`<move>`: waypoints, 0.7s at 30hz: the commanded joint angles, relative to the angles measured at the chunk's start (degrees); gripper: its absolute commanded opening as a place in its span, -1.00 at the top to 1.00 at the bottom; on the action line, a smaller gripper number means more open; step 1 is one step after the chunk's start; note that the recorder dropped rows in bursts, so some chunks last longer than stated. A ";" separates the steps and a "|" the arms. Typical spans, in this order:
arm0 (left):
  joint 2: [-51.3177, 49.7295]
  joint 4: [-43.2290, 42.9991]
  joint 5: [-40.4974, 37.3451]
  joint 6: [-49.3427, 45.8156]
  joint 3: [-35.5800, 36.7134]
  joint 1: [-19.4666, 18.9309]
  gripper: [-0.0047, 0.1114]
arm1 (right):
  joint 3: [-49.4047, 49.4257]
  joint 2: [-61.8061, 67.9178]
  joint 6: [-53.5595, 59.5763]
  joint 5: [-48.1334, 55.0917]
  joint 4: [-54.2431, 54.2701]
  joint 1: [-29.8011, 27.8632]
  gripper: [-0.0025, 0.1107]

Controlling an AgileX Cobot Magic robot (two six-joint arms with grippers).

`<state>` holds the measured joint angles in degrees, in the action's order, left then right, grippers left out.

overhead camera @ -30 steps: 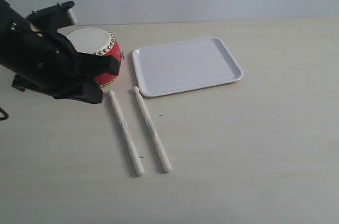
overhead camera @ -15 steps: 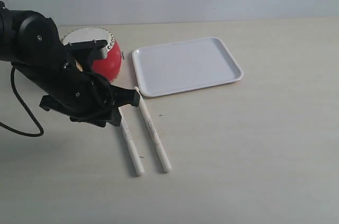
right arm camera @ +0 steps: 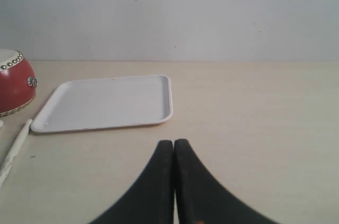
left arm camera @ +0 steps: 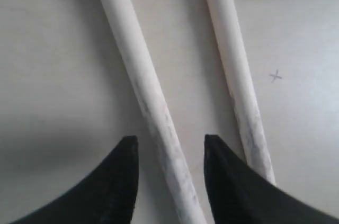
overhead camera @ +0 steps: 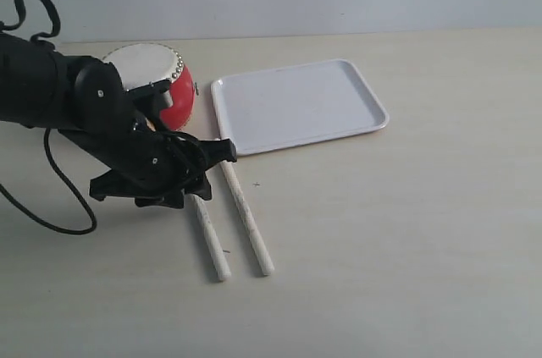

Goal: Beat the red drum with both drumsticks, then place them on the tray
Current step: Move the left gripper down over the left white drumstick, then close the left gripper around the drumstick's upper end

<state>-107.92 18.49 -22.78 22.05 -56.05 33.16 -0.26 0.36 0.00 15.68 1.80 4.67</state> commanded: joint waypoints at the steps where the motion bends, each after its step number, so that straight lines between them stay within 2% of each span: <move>1: -2.01 1.95 3.06 0.65 -0.09 0.30 0.21 | 0.26 -0.36 0.00 -0.37 -0.25 -0.45 0.96; 10: -3.19 0.90 4.07 0.65 -1.20 0.30 0.24 | 0.26 -0.36 0.00 -0.37 -0.11 -0.45 0.96; 18: -6.00 -1.67 3.00 0.86 -1.47 0.30 0.60 | 0.26 -0.36 0.00 -0.37 -0.11 -0.45 0.96; 21: -6.25 -3.17 1.97 0.86 -1.47 0.30 0.66 | 0.26 -0.36 0.00 -0.37 -0.11 -0.45 0.96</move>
<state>-112.82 17.20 -19.09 22.66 -57.86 33.16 -0.26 0.36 0.00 15.68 1.80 4.67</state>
